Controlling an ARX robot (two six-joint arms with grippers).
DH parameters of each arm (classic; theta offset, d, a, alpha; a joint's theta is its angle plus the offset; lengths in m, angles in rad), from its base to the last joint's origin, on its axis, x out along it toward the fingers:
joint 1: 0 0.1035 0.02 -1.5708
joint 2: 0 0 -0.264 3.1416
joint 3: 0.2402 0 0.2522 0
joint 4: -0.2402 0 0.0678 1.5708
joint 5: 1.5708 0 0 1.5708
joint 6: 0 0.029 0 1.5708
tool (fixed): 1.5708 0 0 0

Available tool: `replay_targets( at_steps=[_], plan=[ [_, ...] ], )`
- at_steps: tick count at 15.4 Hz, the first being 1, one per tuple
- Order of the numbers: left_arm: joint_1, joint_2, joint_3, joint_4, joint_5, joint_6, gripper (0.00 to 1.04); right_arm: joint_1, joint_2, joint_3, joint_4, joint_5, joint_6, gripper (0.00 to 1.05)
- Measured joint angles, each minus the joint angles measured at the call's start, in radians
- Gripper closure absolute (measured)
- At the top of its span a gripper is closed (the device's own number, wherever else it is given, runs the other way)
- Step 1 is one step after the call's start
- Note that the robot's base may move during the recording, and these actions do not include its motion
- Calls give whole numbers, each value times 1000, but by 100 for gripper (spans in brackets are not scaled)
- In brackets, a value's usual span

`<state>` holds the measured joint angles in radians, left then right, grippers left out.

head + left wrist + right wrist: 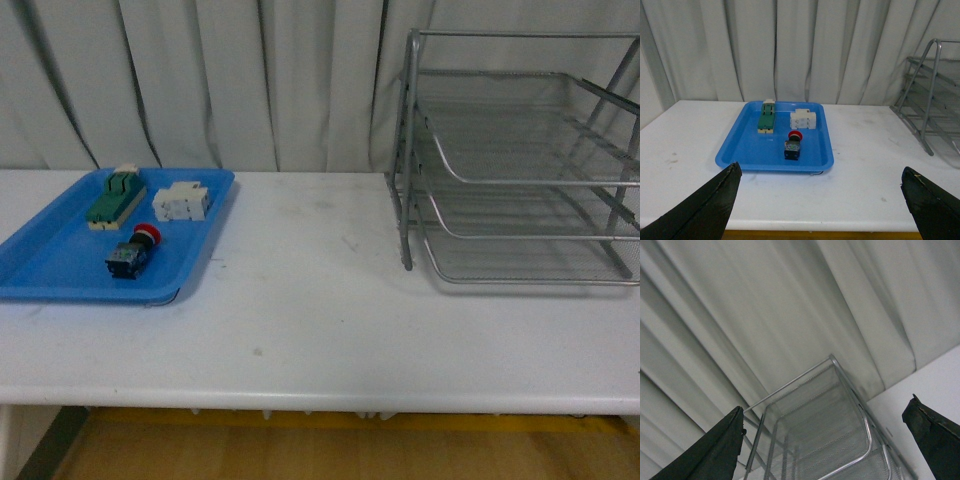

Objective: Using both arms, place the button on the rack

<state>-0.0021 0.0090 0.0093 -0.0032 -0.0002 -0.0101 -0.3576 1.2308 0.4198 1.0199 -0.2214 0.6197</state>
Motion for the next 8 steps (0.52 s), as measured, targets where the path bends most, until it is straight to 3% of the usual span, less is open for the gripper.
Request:
replay_targets(
  at_steps=[2, 5, 8],
  plan=[
    [0, 0, 0, 0, 0, 0, 7, -1, 277, 99, 50, 31, 197, 6],
    [0, 0, 0, 0, 0, 0, 7, 65, 586, 154, 258, -45, 583, 6],
    [0, 0, 0, 0, 0, 0, 7, 143, 784, 200, 266, -26, 901, 6]
  ],
)
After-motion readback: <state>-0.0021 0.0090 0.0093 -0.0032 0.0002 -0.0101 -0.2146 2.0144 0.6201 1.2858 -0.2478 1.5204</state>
